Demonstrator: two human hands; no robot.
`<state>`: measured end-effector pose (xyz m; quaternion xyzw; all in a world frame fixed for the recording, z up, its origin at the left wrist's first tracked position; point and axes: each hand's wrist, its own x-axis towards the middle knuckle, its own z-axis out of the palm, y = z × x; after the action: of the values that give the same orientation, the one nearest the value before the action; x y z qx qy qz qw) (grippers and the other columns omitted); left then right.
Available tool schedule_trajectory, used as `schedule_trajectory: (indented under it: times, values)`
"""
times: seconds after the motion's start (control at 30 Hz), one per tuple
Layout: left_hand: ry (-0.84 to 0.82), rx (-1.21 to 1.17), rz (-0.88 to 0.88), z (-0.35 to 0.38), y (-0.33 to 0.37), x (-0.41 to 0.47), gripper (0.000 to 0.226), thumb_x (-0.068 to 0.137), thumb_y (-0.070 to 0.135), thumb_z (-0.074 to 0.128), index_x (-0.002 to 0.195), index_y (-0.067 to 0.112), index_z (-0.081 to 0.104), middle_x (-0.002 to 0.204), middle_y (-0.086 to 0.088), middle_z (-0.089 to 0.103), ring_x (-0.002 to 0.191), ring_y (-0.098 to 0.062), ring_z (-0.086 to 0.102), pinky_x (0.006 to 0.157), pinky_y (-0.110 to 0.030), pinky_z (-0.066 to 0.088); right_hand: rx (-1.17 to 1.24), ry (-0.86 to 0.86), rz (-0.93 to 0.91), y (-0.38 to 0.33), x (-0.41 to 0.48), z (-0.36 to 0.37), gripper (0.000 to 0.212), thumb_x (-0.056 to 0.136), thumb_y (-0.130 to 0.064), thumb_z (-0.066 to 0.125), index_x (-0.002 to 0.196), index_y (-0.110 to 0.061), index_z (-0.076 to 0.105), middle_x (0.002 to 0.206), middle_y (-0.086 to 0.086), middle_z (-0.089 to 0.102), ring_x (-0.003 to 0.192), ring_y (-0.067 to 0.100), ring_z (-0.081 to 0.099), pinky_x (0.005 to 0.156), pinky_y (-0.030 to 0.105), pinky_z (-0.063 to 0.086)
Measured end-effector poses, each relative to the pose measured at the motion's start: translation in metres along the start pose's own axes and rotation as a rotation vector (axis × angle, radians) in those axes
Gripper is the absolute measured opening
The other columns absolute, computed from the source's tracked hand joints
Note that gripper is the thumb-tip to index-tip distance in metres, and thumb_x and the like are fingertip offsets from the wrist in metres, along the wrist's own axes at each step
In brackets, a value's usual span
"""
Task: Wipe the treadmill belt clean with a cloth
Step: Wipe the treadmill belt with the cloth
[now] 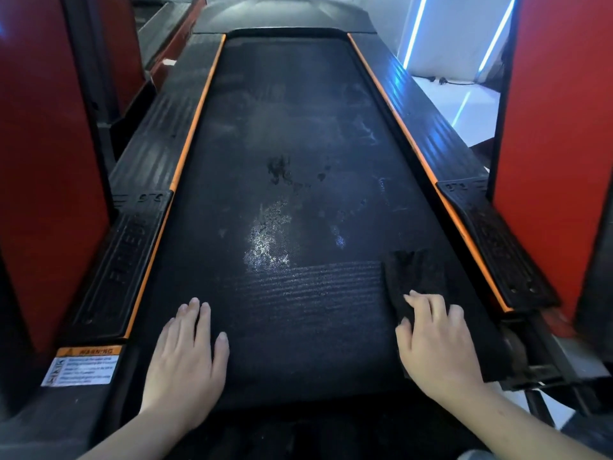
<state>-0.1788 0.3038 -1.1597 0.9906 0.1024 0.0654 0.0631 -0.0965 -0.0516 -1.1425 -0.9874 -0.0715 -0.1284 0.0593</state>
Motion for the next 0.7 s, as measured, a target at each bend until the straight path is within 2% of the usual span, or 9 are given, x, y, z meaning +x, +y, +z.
schedule_trajectory:
  times: [0.07, 0.1, 0.17, 0.27, 0.33, 0.4, 0.47, 0.57, 0.7]
  values:
    - [0.074, -0.116, -0.02, -0.012, 0.005, 0.01, 0.059, 0.097, 0.045, 0.027, 0.131, 0.006, 0.056, 0.13, -0.013, 0.05, 0.122, -0.033, 0.048, 0.103, -0.049, 0.043, 0.005, 0.003, 0.003, 0.001, -0.004, 0.001, 0.036, 0.085, -0.022, 0.065, 0.118, -0.008, 0.063, 0.116, 0.008, 0.063, 0.079, 0.028, 0.05, 0.069, 0.041, 0.051]
    - [0.108, -0.17, -0.029, -0.017, 0.009, 0.018, 0.055, 0.097, 0.044, 0.028, 0.128, 0.009, 0.057, 0.124, -0.009, 0.049, 0.116, -0.033, 0.05, 0.098, -0.049, 0.046, 0.029, 0.006, 0.006, 0.002, -0.005, 0.001, 0.034, 0.086, -0.021, 0.064, 0.117, -0.008, 0.063, 0.115, 0.007, 0.062, 0.08, 0.027, 0.05, 0.07, 0.041, 0.051]
    - [0.158, -0.212, -0.03, -0.024, 0.016, 0.038, 0.052, 0.098, 0.044, 0.029, 0.129, 0.012, 0.055, 0.123, -0.006, 0.047, 0.116, -0.03, 0.048, 0.099, -0.048, 0.045, 0.118, 0.014, 0.018, 0.002, -0.002, -0.003, 0.032, 0.086, -0.02, 0.067, 0.117, -0.011, 0.062, 0.114, 0.004, 0.061, 0.085, 0.024, 0.05, 0.073, 0.038, 0.051]
    - [0.158, -0.187, -0.014, -0.023, 0.019, 0.067, 0.058, 0.1, 0.044, 0.025, 0.138, 0.008, 0.049, 0.133, -0.009, 0.044, 0.127, -0.028, 0.041, 0.111, -0.044, 0.037, 0.262, 0.036, 0.063, -0.005, 0.014, -0.007, 0.031, 0.091, -0.022, 0.061, 0.121, -0.015, 0.059, 0.118, -0.001, 0.055, 0.094, 0.016, 0.044, 0.076, 0.034, 0.048]
    - [0.109, -0.085, 0.017, -0.017, 0.014, 0.075, 0.063, 0.101, 0.043, 0.02, 0.145, 0.004, 0.042, 0.146, -0.015, 0.04, 0.14, -0.03, 0.032, 0.118, -0.044, 0.026, 0.315, 0.062, 0.091, -0.012, 0.039, -0.006, 0.032, 0.095, -0.024, 0.057, 0.125, -0.015, 0.057, 0.122, -0.001, 0.053, 0.099, 0.015, 0.042, 0.081, 0.035, 0.047]
    - [0.027, 0.006, 0.094, -0.006, 0.009, 0.074, 0.067, 0.101, 0.044, 0.015, 0.152, 0.004, 0.031, 0.158, -0.017, 0.027, 0.149, -0.029, 0.018, 0.123, -0.041, 0.013, 0.285, 0.048, 0.074, -0.013, 0.066, -0.002, 0.034, 0.096, -0.026, 0.055, 0.128, -0.014, 0.057, 0.127, 0.001, 0.052, 0.105, 0.023, 0.045, 0.091, 0.039, 0.046]
    - [-0.027, -0.03, 0.089, 0.004, 0.004, 0.068, 0.071, 0.099, 0.05, 0.008, 0.156, 0.009, 0.016, 0.165, -0.008, 0.008, 0.153, -0.018, 0.0, 0.123, -0.034, 0.0, 0.2, -0.029, 0.049, -0.008, 0.085, 0.004, 0.038, 0.097, -0.029, 0.053, 0.133, -0.016, 0.054, 0.134, 0.001, 0.051, 0.109, 0.029, 0.046, 0.097, 0.042, 0.043]
    - [-0.066, -0.081, 0.063, 0.008, 0.002, 0.067, 0.075, 0.095, 0.055, 0.001, 0.155, 0.011, 0.0, 0.164, -0.001, -0.008, 0.149, -0.008, -0.016, 0.122, -0.03, -0.007, 0.063, -0.088, 0.022, -0.004, 0.086, 0.012, 0.045, 0.098, -0.036, 0.047, 0.139, -0.017, 0.049, 0.14, 0.001, 0.048, 0.106, 0.028, 0.048, 0.094, 0.039, 0.045]
    - [-0.07, -0.07, 0.053, 0.008, 0.002, 0.063, 0.075, 0.093, 0.055, -0.001, 0.154, 0.011, -0.002, 0.164, 0.001, -0.01, 0.149, -0.007, -0.017, 0.122, -0.028, -0.008, 0.0, -0.014, -0.014, -0.002, 0.072, 0.019, 0.046, 0.095, -0.035, 0.049, 0.134, -0.012, 0.055, 0.133, 0.005, 0.055, 0.094, 0.026, 0.053, 0.086, 0.039, 0.051]
